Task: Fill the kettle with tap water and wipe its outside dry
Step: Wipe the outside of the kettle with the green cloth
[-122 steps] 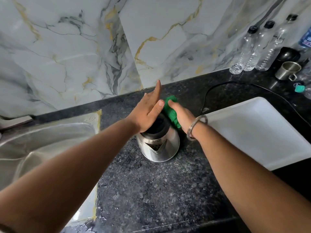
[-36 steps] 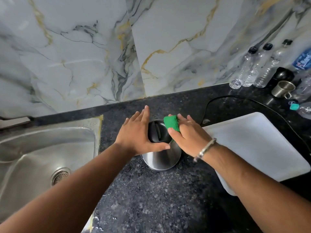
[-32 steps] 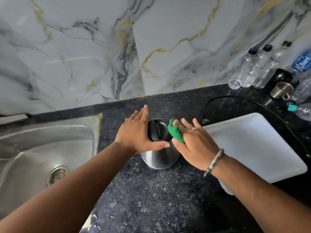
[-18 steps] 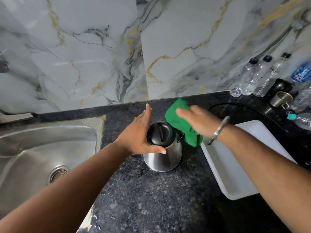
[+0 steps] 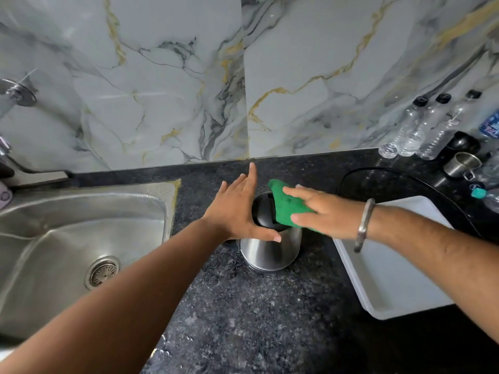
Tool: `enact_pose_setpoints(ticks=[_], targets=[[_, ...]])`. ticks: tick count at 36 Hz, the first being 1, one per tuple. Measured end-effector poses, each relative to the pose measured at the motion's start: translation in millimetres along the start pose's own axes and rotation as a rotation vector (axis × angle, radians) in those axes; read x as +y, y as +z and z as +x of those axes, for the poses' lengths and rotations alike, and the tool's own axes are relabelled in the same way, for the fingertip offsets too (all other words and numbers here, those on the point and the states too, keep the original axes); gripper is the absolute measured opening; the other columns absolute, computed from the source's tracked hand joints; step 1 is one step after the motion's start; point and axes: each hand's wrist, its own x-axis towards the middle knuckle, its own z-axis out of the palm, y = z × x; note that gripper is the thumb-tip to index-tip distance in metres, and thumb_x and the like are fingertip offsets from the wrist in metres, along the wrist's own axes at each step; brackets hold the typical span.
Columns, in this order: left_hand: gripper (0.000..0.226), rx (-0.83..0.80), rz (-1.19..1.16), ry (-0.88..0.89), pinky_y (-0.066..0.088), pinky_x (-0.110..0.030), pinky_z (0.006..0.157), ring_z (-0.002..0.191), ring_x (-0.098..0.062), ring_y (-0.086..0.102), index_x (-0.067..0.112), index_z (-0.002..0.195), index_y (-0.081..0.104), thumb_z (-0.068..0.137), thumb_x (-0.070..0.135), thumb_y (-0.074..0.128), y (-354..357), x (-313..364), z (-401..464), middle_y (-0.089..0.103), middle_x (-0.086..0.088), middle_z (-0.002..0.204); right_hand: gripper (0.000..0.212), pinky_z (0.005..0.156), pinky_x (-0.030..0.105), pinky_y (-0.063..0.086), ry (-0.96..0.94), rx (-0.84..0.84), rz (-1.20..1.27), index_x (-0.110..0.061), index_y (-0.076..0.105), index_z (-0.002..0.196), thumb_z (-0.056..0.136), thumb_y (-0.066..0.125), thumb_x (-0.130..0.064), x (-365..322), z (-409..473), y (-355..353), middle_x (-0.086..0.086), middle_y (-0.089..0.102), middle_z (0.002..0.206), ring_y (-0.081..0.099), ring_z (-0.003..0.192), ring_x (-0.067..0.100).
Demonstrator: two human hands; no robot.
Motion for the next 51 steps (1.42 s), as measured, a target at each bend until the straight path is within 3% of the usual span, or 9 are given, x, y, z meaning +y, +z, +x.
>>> enact_pose_setpoints(ticks=[3, 10, 16, 20, 27, 33, 38, 42, 51], targets=[[0.167, -0.004, 0.006, 0.015, 0.007, -0.061, 0.131, 0.165, -0.03, 0.011, 0.01, 0.162, -0.026, 0.048, 0.097, 0.058, 0, -2, 0, 0.013, -0.017, 0.177, 0.064, 0.102, 0.037, 0.047, 0.145, -0.002, 0.299, -0.018, 0.067, 0.117, 0.075, 0.061, -0.066, 16, -13, -27, 0.005, 0.07, 0.118, 0.066, 0.108, 0.017], [0.171, 0.01, 0.005, 0.035, 0.009, -0.06, 0.132, 0.164, -0.028, 0.014, 0.01, 0.162, -0.026, 0.04, 0.112, 0.035, 5, -8, 3, 0.013, -0.014, 0.177, 0.027, 0.073, 0.029, 0.056, 0.207, 0.455, 0.948, -0.018, 0.068, 0.087, 0.096, 0.049, -0.036, 28, -38, -59, -0.005, 0.078, 0.078, 0.073, 0.072, 0.008], [0.176, 0.007, -0.011, 0.038, 0.01, -0.061, 0.131, 0.164, -0.028, 0.017, 0.007, 0.161, -0.028, 0.035, 0.114, 0.032, 5, -8, 5, 0.015, -0.015, 0.177, 0.062, 0.076, 0.039, 0.052, 0.147, 0.408, 0.144, -0.009, 0.065, 0.081, 0.079, 0.041, -0.065, -19, -35, 3, 0.006, 0.072, 0.082, 0.067, 0.082, 0.027], [0.177, 0.009, -0.002, 0.041, 0.014, -0.06, 0.131, 0.163, -0.027, 0.018, 0.005, 0.162, -0.025, 0.034, 0.115, 0.031, 5, -6, 5, 0.017, -0.015, 0.177, 0.056, 0.12, 0.04, 0.015, 0.035, 0.3, -0.42, -0.017, 0.055, 0.132, 0.094, 0.033, -0.052, -29, -17, 43, 0.004, 0.015, 0.161, 0.016, 0.147, 0.024], [0.17, 0.01, -0.024, 0.037, 0.022, -0.063, 0.128, 0.163, -0.027, 0.019, 0.008, 0.162, -0.025, 0.045, 0.102, 0.056, 3, -4, 4, 0.02, -0.016, 0.176, 0.057, 0.121, 0.045, 0.009, 0.073, 0.236, -0.529, -0.012, 0.063, 0.122, 0.093, 0.035, -0.053, -34, -3, 34, 0.012, 0.004, 0.162, 0.003, 0.149, 0.027], [0.172, 0.025, -0.043, 0.027, 0.025, -0.07, 0.124, 0.163, -0.031, 0.019, 0.018, 0.163, -0.025, 0.037, 0.112, 0.044, 4, -6, 3, 0.023, -0.017, 0.175, 0.066, 0.121, 0.037, 0.011, 0.153, 0.059, -0.108, -0.007, 0.03, 0.148, 0.094, 0.045, -0.043, -31, 16, 9, 0.007, 0.019, 0.16, 0.007, 0.149, 0.017], [0.171, 0.022, -0.014, 0.031, 0.024, -0.07, 0.124, 0.164, -0.032, 0.016, 0.019, 0.164, -0.023, 0.037, 0.112, 0.044, 6, -7, 3, 0.018, -0.015, 0.176, 0.034, 0.086, 0.039, 0.046, 0.295, 0.03, 0.232, -0.017, 0.068, 0.101, 0.085, 0.057, -0.045, -29, 23, -16, 0.007, 0.071, 0.101, 0.065, 0.094, 0.028], [0.171, 0.012, -0.012, 0.043, 0.021, -0.07, 0.125, 0.164, -0.032, 0.015, 0.017, 0.164, -0.024, 0.038, 0.112, 0.043, 5, -8, 3, 0.016, -0.018, 0.176, 0.056, 0.098, 0.05, 0.048, 0.379, 0.006, 0.898, -0.009, 0.067, 0.117, 0.072, 0.067, -0.043, 0, 9, -34, 0.015, 0.067, 0.122, 0.064, 0.111, 0.035], [0.162, 0.026, -0.008, 0.07, 0.024, -0.069, 0.125, 0.156, -0.035, 0.034, 0.014, 0.166, -0.02, 0.054, 0.094, 0.066, 2, -4, 1, 0.034, -0.017, 0.17, 0.052, 0.081, 0.047, 0.058, 0.128, 0.549, 1.639, -0.017, 0.069, 0.111, 0.081, 0.056, -0.057, 44, -75, -26, 0.007, 0.072, 0.115, 0.068, 0.107, 0.026]])
